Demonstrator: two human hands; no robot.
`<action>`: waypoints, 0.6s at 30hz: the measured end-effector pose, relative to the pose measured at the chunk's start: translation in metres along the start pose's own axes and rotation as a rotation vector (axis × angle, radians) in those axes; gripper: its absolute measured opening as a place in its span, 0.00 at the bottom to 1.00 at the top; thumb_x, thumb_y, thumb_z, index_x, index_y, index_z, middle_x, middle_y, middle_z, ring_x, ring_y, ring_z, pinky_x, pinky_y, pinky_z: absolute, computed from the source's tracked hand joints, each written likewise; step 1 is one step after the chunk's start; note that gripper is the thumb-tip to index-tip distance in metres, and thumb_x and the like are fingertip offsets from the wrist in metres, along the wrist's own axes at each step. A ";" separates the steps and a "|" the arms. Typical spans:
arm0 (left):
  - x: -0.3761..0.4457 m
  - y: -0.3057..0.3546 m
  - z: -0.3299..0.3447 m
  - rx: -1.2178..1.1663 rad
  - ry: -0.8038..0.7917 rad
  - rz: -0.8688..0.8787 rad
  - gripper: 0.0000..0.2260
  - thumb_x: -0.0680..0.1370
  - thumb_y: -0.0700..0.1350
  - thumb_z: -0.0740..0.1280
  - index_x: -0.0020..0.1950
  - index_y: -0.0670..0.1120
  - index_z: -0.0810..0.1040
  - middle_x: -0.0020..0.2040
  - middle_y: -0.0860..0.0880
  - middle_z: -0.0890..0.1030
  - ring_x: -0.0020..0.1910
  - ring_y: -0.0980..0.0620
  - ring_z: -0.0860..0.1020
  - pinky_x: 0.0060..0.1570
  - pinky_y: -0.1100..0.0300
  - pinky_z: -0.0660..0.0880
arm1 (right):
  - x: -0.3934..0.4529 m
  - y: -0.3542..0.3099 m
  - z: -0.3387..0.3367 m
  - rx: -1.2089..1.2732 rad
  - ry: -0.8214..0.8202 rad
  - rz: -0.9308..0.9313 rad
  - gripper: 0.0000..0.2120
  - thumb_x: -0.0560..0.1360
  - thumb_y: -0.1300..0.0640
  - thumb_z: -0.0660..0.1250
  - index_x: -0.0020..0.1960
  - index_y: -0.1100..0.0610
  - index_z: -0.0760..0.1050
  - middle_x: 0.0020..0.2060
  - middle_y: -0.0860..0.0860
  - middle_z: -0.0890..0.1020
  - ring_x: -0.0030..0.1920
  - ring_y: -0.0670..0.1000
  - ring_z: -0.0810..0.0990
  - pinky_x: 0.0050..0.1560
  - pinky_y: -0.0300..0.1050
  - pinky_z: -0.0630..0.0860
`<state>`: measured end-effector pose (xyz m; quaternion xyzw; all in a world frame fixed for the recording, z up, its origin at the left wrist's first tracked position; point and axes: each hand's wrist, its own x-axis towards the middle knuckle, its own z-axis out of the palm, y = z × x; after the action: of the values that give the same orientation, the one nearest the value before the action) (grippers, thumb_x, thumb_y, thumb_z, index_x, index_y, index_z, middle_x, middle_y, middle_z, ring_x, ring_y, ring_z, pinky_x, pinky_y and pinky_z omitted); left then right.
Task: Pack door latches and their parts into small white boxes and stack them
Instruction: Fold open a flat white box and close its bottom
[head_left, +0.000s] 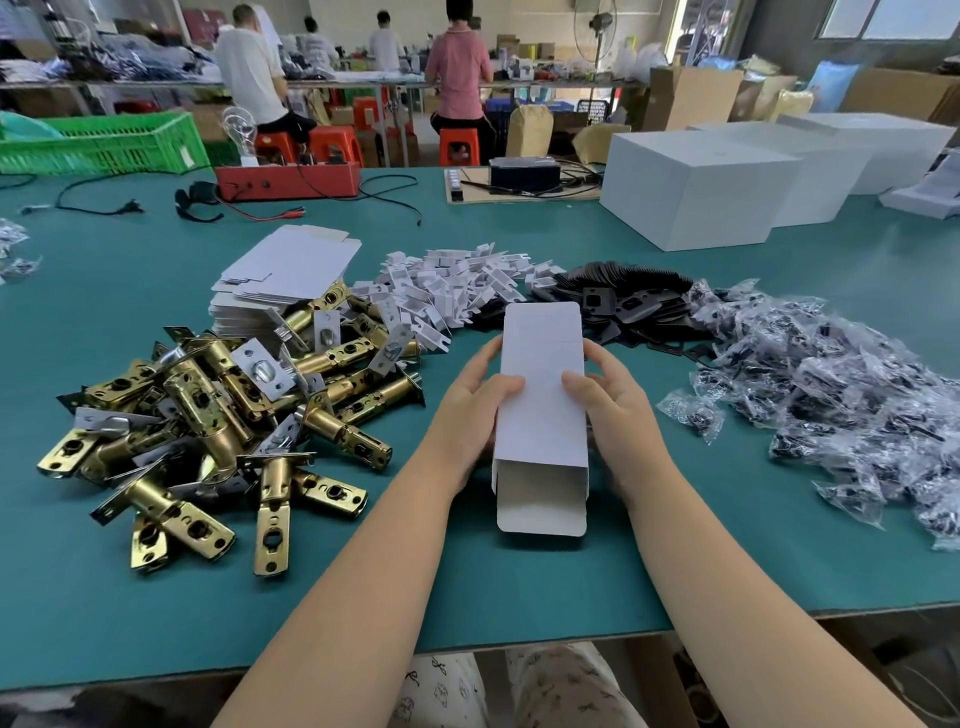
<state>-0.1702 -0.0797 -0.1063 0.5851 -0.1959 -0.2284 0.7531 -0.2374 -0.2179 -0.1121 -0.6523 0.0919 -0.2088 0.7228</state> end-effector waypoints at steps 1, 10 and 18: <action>0.001 0.000 0.000 0.005 0.009 -0.005 0.17 0.72 0.45 0.65 0.57 0.62 0.75 0.49 0.54 0.85 0.47 0.50 0.84 0.49 0.50 0.80 | 0.000 0.000 0.000 0.018 0.002 0.017 0.14 0.78 0.61 0.63 0.58 0.44 0.72 0.40 0.46 0.85 0.42 0.49 0.84 0.41 0.46 0.81; 0.001 0.000 0.001 0.027 -0.013 -0.075 0.12 0.82 0.41 0.59 0.54 0.54 0.80 0.46 0.52 0.86 0.41 0.55 0.83 0.37 0.63 0.79 | 0.005 0.008 -0.002 -0.013 0.058 0.071 0.02 0.78 0.58 0.65 0.49 0.51 0.73 0.35 0.44 0.83 0.34 0.45 0.81 0.31 0.41 0.76; 0.002 0.002 -0.002 -0.159 0.073 -0.089 0.13 0.83 0.45 0.60 0.55 0.46 0.84 0.51 0.46 0.85 0.44 0.51 0.83 0.42 0.59 0.80 | 0.009 0.002 0.002 0.169 -0.044 0.276 0.21 0.79 0.47 0.60 0.67 0.56 0.67 0.44 0.52 0.81 0.32 0.51 0.79 0.31 0.43 0.75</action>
<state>-0.1677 -0.0788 -0.1045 0.5394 -0.1235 -0.2548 0.7930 -0.2281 -0.2197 -0.1129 -0.5746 0.1468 -0.0999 0.7989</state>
